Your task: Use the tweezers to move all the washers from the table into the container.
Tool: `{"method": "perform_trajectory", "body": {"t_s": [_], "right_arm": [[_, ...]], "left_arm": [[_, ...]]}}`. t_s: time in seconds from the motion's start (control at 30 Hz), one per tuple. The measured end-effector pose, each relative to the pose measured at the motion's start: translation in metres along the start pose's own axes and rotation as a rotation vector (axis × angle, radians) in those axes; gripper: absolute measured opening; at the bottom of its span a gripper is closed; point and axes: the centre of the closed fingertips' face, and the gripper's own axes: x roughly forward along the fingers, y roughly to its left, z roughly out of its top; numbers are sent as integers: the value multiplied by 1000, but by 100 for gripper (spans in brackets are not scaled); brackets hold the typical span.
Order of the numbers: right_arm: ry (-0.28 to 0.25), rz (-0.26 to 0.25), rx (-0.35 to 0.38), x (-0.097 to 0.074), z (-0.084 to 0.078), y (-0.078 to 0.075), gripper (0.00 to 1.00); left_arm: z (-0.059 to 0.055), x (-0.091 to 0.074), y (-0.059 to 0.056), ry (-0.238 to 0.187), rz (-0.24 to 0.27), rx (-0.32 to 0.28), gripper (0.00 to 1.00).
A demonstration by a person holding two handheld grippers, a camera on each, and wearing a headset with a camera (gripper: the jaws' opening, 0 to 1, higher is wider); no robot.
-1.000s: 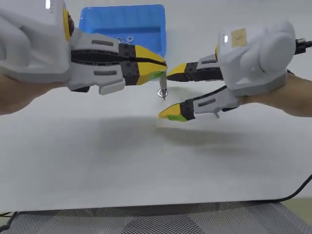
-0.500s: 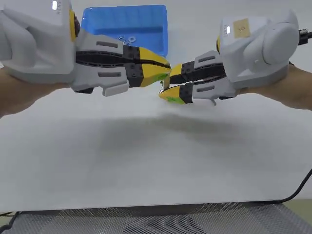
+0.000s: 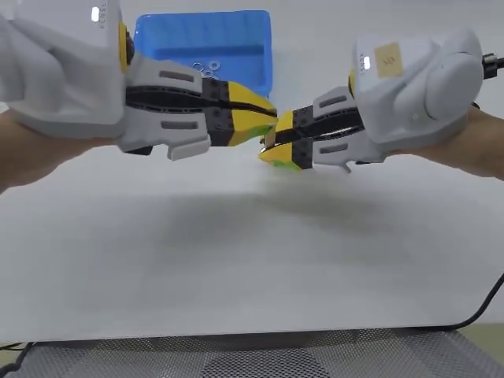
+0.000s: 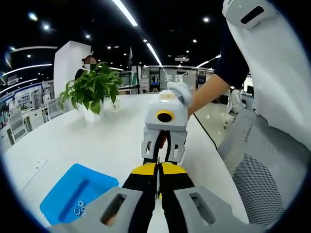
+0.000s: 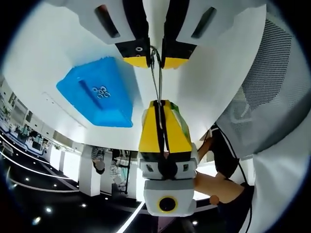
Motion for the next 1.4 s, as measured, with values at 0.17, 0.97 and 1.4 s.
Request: {"method": "perform_trajectory", "body": {"t_s": [0.17, 0.97, 1.4], "right_arm": [[-2, -3, 6, 0, 0, 1, 9], [-3, 1, 24, 1, 13, 8, 9], [-5, -23, -17, -7, 57, -3, 9]], "left_arm": [[8, 7, -8, 6, 7, -45, 5], [-5, -21, 9, -5, 40, -113, 23], [-6, -71, 7, -20, 180, -137, 30]]}}
